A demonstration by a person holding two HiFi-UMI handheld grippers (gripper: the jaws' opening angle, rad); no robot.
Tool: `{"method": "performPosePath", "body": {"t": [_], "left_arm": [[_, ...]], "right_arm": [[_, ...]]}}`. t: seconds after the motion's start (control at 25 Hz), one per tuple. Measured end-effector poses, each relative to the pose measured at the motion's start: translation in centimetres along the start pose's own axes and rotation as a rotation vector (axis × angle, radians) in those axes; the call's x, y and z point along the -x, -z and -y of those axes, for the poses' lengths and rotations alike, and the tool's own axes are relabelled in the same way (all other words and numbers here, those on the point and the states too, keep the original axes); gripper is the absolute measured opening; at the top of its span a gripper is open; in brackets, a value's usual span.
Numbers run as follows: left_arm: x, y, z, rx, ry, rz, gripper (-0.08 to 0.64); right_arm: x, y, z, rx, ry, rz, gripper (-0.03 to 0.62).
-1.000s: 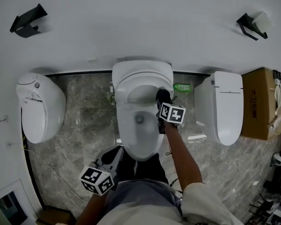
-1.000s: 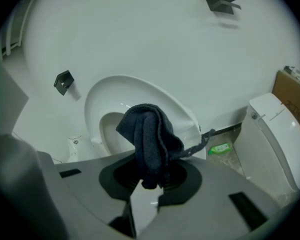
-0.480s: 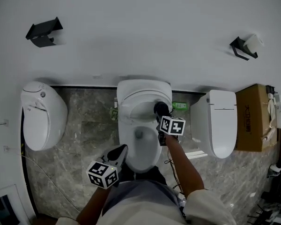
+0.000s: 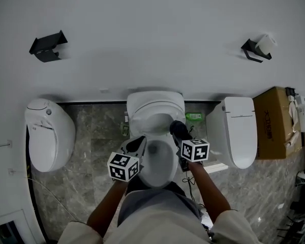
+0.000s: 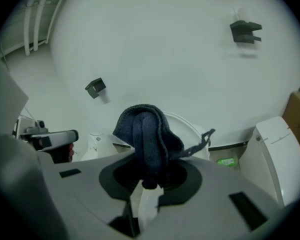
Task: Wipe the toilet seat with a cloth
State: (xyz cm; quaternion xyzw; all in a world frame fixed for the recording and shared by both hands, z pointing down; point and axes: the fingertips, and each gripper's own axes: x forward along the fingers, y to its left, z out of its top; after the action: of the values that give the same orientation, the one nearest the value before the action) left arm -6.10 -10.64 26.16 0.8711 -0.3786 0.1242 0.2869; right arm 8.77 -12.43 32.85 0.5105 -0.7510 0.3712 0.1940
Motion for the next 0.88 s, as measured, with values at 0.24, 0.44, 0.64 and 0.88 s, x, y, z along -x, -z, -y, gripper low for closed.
{"method": "performPosePath", "body": {"t": [0.24,0.44,0.64,0.88], "left_arm": [[-3.6,-1.7,-1.4,-0.158,-0.010,-0.036,0.011],[-7.2,-3.2,-2.6,-0.337,-0.016,-0.094,0.011],[-11.2,-4.4,-2.7,-0.587,0.006,-0.174,0.012],[-16.0,-4.4,-3.4,-0.777,0.016,-0.244,0.050]], "right_arm": [[3.6,1.3,-1.6,-0.026,-0.011,0.031,0.071],[5.9,2.4,-2.5,-0.025,-0.020,0.036,0.071],[7.4,3.6,-3.1,-0.032,-0.015,0.030,0.071],[8.3,4.7,-3.4,-0.068,-0.016,0.025,0.071]]}}
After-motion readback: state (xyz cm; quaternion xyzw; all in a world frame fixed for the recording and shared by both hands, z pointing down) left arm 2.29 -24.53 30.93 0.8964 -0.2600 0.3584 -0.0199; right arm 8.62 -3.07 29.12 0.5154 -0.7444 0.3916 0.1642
